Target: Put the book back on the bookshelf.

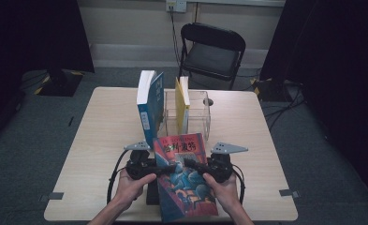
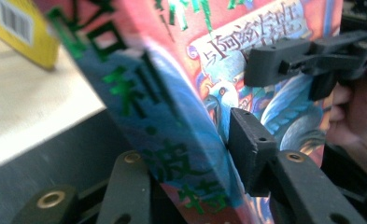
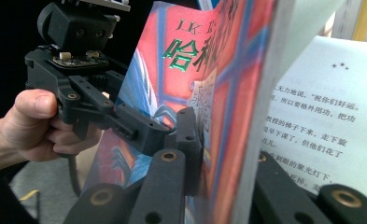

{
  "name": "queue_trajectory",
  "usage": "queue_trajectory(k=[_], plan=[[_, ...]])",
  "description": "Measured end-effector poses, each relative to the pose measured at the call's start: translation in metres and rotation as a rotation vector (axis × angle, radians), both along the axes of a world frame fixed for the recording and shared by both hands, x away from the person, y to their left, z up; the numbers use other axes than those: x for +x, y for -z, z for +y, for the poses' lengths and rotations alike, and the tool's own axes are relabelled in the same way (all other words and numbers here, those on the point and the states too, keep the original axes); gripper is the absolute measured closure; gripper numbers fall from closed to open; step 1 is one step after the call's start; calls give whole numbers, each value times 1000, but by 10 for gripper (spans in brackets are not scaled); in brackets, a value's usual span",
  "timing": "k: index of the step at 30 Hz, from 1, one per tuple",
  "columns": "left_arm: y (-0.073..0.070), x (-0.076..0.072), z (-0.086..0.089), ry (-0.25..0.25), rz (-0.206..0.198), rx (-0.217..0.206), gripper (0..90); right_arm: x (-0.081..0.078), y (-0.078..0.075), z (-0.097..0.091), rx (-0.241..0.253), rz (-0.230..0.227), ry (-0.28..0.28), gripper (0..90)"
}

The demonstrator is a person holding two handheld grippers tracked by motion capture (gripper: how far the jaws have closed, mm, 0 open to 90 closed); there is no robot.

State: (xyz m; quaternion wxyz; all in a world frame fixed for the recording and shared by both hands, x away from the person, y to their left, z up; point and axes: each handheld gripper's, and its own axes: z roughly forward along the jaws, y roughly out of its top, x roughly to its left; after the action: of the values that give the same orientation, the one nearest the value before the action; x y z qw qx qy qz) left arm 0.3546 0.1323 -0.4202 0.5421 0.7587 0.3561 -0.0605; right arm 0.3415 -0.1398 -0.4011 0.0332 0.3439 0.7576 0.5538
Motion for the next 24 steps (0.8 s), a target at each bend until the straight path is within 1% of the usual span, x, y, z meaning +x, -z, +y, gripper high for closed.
queue_trajectory(k=[2,4,6,8,10,12,14,15,16,17,18,19,20,21,22,23,24], plan=[[-8,0,-1,-18,-37,7,630,1,-9,2,-11,-30,10,843],[-14,1,-2,-23,-66,10,631,-1,-16,3,-18,-61,25,846],[-19,2,-3,-31,-87,2,636,-2,-21,2,-7,-80,35,848],[-24,2,-4,-44,-119,-11,642,-2,-24,1,12,-102,47,853],[-27,3,-2,-38,-132,-33,652,-3,-28,0,28,-124,46,855],[-26,2,0,-27,-149,-35,661,-2,-29,0,39,-124,36,856],[-25,-2,-1,-36,-165,-38,666,-2,-26,-1,38,-121,31,847],[-26,-2,-2,-31,-170,-32,669,-2,-25,-2,38,-121,31,829],[-28,-3,-2,-29,-174,-17,671,-1,-25,-4,40,-110,36,810],[-29,-4,-3,-34,-183,3,670,-1,-25,-5,36,-110,39,787],[-30,-6,-3,-32,-190,8,670,-3,-26,-5,21,-118,55,745],[-30,-7,-2,-26,-193,4,673,-4,-26,-6,2,-125,70,714],[-29,-8,-1,-25,-198,-3,676,-5,-26,-8,-2,-133,77,703],[-29,-8,0,-24,-194,-9,678,-6,-25,-12,3,-135,86,670],[-29,-8,1,-17,-182,-15,684,-6,-24,-15,2,-134,104,631],[-29,-7,1,-16,-181,-22,688,-6,-23,-18,-4,-128,118,618],[-28,-8,1,-14,-189,-21,690,-5,-22,-22,-1,-124,125,605]])
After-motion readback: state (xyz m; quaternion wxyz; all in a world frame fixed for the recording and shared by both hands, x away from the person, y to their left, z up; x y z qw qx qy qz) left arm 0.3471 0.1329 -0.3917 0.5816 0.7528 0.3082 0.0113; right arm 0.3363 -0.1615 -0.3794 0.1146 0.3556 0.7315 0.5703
